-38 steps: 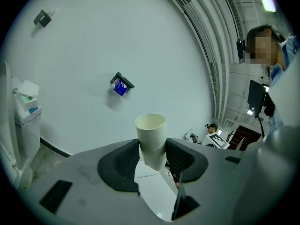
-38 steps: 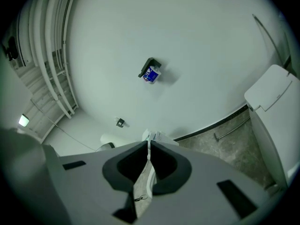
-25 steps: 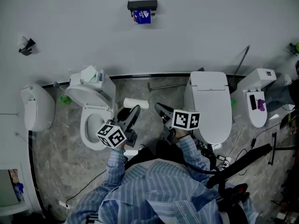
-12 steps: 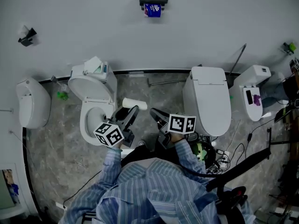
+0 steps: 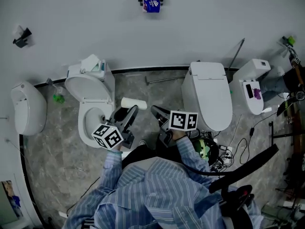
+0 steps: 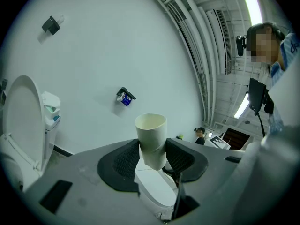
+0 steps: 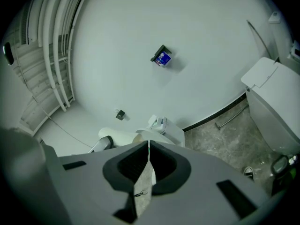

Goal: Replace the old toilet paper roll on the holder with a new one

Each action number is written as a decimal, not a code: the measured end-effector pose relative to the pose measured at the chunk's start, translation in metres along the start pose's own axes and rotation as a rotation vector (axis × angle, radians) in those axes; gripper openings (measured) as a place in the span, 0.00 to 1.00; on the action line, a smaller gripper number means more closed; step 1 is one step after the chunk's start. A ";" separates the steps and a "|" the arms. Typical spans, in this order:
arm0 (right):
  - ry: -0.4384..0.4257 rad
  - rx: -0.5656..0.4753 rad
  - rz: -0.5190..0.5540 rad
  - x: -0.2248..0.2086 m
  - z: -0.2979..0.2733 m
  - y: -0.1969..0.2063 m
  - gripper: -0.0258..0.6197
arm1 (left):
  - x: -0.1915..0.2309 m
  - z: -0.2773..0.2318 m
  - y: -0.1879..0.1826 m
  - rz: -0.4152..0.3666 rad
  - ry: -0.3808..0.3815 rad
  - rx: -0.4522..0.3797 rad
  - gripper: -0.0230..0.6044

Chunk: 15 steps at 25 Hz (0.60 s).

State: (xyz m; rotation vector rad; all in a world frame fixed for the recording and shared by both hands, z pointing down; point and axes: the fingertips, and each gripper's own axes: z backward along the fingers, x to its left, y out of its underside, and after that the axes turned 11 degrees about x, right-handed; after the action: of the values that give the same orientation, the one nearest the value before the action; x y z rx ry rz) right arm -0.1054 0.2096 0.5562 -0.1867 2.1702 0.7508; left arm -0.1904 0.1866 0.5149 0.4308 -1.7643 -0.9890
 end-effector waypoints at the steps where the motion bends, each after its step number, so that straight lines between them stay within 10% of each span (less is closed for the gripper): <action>1: -0.001 0.004 0.002 0.001 -0.004 0.000 0.07 | 0.004 0.005 -0.001 0.003 -0.008 -0.006 0.32; 15: 0.017 0.029 0.018 -0.012 0.004 -0.002 0.07 | 0.006 0.005 -0.005 0.007 -0.036 -0.063 0.32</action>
State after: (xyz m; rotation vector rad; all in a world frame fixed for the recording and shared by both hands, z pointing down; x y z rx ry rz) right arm -0.0941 0.2084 0.5625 -0.1589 2.2005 0.7302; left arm -0.1980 0.1814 0.5143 0.3683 -1.7610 -1.0502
